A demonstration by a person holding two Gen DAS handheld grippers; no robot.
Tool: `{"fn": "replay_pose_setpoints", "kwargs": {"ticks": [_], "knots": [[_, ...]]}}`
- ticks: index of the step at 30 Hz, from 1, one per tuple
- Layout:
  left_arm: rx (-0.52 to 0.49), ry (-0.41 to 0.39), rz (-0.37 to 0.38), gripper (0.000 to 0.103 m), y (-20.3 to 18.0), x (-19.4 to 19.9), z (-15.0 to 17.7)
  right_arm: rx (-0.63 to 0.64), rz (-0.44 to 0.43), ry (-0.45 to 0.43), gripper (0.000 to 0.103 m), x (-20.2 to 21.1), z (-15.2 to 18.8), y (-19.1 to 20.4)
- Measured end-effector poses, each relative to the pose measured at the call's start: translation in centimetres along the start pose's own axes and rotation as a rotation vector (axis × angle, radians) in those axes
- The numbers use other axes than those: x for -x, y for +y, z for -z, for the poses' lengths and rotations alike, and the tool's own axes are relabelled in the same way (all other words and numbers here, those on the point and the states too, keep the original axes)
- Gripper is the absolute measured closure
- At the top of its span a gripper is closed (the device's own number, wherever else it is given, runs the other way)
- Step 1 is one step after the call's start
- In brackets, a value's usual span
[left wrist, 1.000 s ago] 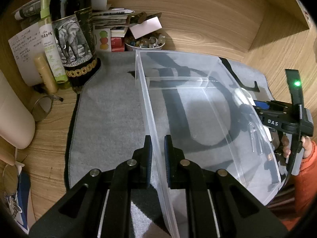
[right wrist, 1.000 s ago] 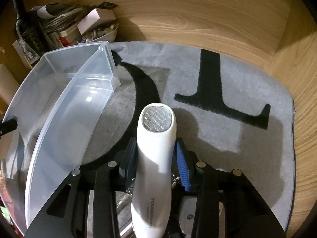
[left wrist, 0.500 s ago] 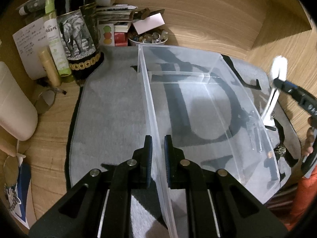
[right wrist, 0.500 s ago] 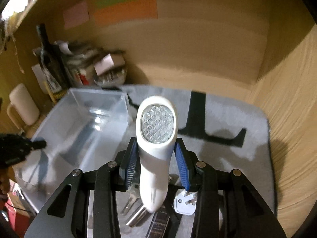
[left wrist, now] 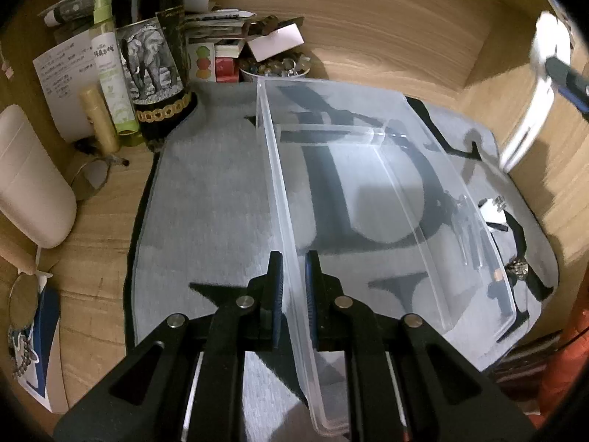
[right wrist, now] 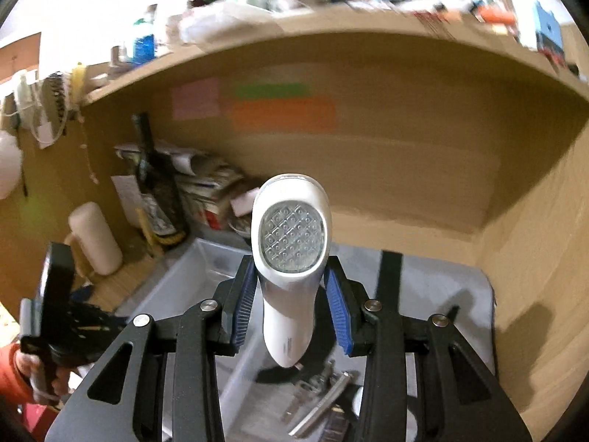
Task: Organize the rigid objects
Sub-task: 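Carry the white device into the clear box and open the right gripper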
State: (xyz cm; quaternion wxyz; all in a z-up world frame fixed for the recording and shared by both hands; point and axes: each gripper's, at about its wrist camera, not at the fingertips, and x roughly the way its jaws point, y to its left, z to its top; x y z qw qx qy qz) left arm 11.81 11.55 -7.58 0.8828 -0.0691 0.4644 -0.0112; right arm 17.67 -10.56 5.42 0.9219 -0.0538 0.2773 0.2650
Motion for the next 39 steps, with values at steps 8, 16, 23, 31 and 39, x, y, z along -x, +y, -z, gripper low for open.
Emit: {"fn": "replay_pose_setpoints", "kwargs": {"ticks": [8,16,23,31,39], "knots": [[-0.008,-0.003,0.004,0.092,0.0,0.2,0.5,0.048,-0.081,0.021,0.069,-1.6,0.2,3.2],[-0.01,-0.004,0.013,0.092,0.1,0.1,0.6,0.081,-0.134,0.138,0.068,-5.5,1.7,5.3],[-0.015,-0.009,0.015,0.092,0.0,0.1,0.6,0.103,-0.134,0.259,0.069,-9.6,3.3,6.5],[-0.017,-0.011,0.024,0.092,0.0,0.1,0.7,0.128,-0.124,0.365,0.069,-12.7,4.0,6.7],[-0.023,-0.013,0.021,0.092,-0.1,0.1,0.7,0.153,-0.107,0.452,0.068,-14.5,4.9,6.5]]}}
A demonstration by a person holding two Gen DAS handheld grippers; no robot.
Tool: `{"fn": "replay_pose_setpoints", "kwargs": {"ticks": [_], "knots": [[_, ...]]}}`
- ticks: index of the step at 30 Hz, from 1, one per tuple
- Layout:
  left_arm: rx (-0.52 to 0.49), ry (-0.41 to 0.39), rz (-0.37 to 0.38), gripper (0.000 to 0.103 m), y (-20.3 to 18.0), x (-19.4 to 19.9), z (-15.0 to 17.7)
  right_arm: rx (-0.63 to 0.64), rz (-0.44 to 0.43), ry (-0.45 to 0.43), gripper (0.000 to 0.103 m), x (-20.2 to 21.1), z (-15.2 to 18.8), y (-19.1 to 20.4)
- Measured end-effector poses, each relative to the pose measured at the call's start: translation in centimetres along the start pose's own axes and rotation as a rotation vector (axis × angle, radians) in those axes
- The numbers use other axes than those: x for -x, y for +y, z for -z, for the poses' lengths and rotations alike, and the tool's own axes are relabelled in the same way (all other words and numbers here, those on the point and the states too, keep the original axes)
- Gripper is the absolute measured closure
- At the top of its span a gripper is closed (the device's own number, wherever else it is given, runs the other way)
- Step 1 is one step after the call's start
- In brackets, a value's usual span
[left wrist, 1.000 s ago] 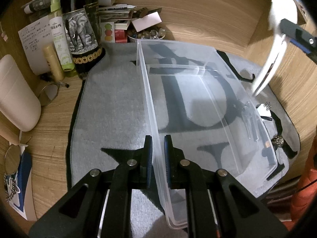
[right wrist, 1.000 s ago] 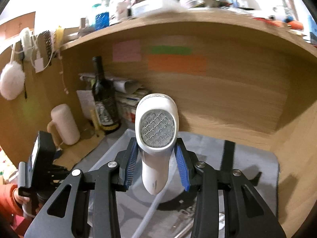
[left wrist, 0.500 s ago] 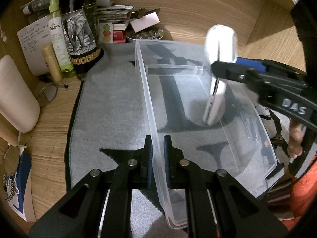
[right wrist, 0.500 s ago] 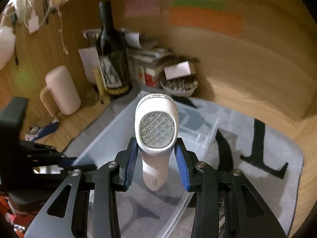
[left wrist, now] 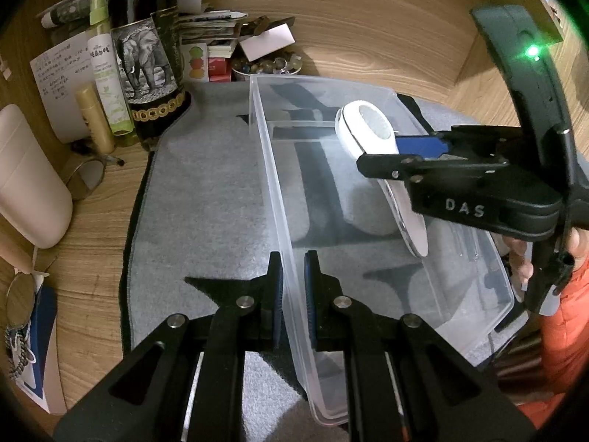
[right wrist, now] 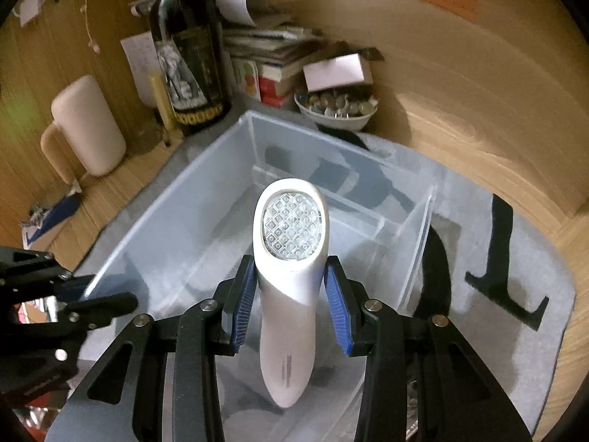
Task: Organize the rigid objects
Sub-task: 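Carry the white device into the clear box and open the right gripper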
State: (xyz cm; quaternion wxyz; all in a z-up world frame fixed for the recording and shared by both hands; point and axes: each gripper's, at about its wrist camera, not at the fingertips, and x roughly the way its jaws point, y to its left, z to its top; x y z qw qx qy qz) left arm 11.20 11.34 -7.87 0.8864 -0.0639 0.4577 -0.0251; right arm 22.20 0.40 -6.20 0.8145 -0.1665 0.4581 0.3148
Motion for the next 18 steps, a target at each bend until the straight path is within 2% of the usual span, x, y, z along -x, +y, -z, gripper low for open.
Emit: {"fn": "replay_pose_setpoints", "kwargs": {"ticks": [7,12,18], "knots": [[-0.004,-0.001,-0.006,0.092,-0.1,0.0,0.0,0.02,0.016,0.025,0.068,-0.8,0.4,0.2],[-0.013,-0.004,-0.012,0.092,-0.3,0.0,0.1,0.025,0.023,-0.005,0.068,-0.1,0.4,0.4],[-0.002,-0.003,-0.006,0.092,-0.2,0.1,0.0,0.035,0.053,-0.061,0.05,1.3,0.4,0.5]]}}
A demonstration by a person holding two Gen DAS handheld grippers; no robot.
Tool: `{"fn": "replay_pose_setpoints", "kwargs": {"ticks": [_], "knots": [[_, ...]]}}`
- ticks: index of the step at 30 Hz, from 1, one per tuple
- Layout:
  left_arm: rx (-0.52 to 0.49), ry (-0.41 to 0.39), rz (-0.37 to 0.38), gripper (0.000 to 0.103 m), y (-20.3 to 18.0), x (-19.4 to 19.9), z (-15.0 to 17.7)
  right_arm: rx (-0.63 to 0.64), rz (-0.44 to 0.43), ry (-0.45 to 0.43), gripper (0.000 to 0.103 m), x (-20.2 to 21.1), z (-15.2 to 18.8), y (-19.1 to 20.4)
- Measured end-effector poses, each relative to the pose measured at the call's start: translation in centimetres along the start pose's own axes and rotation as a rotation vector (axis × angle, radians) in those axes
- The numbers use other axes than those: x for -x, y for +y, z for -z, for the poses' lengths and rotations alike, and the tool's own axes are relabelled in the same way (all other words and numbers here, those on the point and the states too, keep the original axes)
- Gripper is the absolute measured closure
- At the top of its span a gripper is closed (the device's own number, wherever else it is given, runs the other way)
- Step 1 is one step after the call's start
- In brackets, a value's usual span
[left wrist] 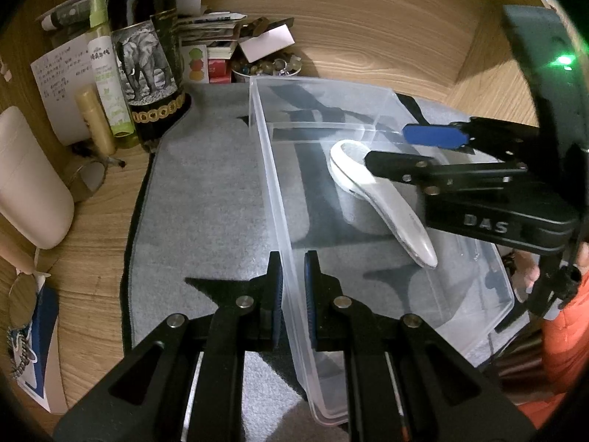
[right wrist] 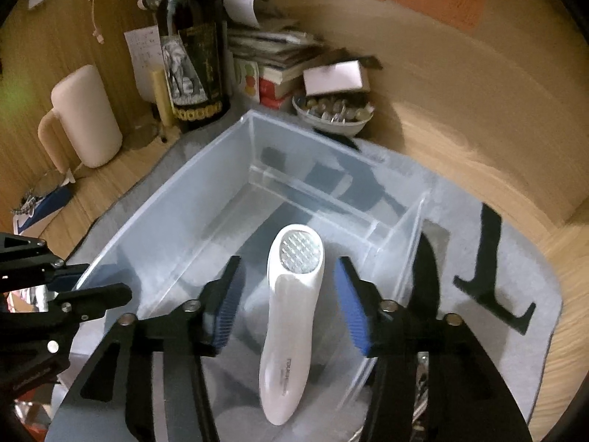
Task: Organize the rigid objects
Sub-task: 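Carry the white device into the clear box and open the right gripper, then grasp the white plug adapter with the right gripper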
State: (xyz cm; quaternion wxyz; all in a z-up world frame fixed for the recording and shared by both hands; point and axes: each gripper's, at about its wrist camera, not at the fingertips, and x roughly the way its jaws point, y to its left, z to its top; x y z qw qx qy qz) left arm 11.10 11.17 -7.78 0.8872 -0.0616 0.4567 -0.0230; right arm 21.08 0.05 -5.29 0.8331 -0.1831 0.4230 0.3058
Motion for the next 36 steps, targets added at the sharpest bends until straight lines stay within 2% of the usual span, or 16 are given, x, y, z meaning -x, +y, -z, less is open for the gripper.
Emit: {"fn": "replay_pose_setpoints", "kwargs": {"ticks": [3,5,9,13,20,25,36], "knots": [[-0.003,0.002,-0.004,0.092,-0.1,0.0,0.0,0.008,0.016,-0.029,0.045,1.2,-0.1,-0.1],[-0.005,0.001,-0.007,0.092,-0.1,0.1,0.0,0.008,0.035,-0.056,0.037,2.1,-0.1,-0.2],[-0.001,0.002,-0.008,0.092,-0.1,0.1,0.0,-0.003,0.062,-0.113,0.033,4.2,-0.1,-0.9],[-0.001,0.002,-0.014,0.092,-0.3,0.2,0.0,-0.038,0.103,-0.174,0.024,6.8,0.4,-2.8],[0.003,0.001,-0.016,0.092,-0.3,0.2,0.0,-0.117,0.188,-0.216,0.023,9.9,2.4,-6.2],[0.001,0.001,-0.016,0.092,-0.3,0.2,0.0,-0.19,0.226,-0.184,0.023,10.0,5.2,-8.7],[0.002,0.004,-0.017,0.092,-0.2,0.1,-0.1,-0.285,0.25,-0.005,0.023,5.9,10.4,-12.3]]}}
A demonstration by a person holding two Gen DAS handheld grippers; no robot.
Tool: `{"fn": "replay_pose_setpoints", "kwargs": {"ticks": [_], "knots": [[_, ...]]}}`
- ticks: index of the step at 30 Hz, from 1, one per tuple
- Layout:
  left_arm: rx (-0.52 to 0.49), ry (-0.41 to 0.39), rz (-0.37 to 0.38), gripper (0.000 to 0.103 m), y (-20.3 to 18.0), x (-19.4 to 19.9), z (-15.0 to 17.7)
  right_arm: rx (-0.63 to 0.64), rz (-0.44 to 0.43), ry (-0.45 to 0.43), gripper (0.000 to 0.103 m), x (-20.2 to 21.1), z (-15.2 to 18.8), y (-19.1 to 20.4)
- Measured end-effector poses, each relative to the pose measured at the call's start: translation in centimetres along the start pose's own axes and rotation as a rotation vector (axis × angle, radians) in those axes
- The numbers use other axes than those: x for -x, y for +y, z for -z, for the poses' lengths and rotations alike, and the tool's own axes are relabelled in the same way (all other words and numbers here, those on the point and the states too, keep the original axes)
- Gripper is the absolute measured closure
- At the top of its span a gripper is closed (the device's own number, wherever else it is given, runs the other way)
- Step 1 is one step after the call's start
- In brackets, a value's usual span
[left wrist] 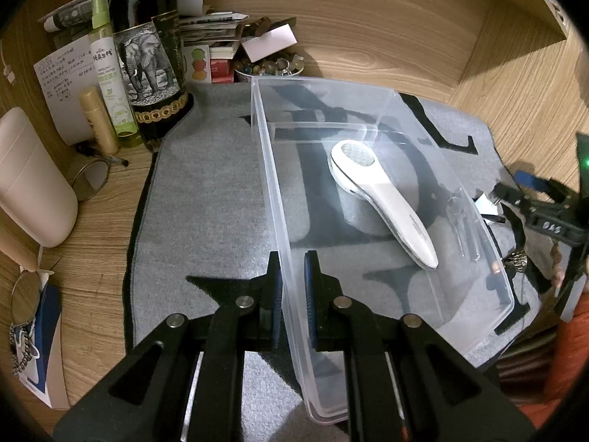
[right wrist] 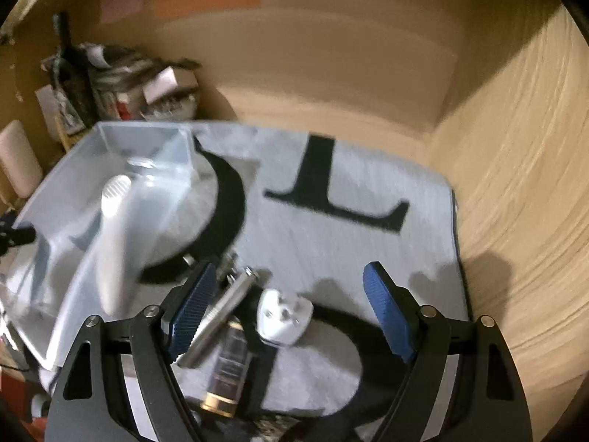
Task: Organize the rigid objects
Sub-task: 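Grasp the white plug adapter with the right gripper, then lower the white plug adapter into the clear box and release it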
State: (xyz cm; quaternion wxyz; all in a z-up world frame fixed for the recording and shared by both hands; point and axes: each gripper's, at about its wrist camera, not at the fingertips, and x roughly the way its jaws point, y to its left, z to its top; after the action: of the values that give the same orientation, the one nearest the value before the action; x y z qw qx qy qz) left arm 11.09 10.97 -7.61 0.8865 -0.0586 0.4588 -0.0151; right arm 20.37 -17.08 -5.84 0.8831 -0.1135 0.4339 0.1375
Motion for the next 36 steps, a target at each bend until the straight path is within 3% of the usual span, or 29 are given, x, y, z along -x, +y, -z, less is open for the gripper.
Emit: {"fn": "replay_pose_setpoints", "kwargs": {"ticks": [7,16,27,36], "knots": [[-0.002,0.0,0.0,0.092,0.0,0.0,0.0,-0.037,-0.023,0.085,0.027,-2.3,1.4,-1.1],[0.001,-0.001,0.0,0.092,0.2,0.1,0.0,-0.056,-0.112,0.138,0.067,-3.7,1.7,-1.5],[0.0,-0.002,-0.001,0.092,0.3,0.1,0.1,-0.042,-0.089,0.056,0.067,-2.1,0.5,-1.3],[0.001,-0.002,-0.002,0.092,0.2,0.1,0.1,-0.018,-0.102,-0.064,0.067,1.7,-1.8,0.0]]}}
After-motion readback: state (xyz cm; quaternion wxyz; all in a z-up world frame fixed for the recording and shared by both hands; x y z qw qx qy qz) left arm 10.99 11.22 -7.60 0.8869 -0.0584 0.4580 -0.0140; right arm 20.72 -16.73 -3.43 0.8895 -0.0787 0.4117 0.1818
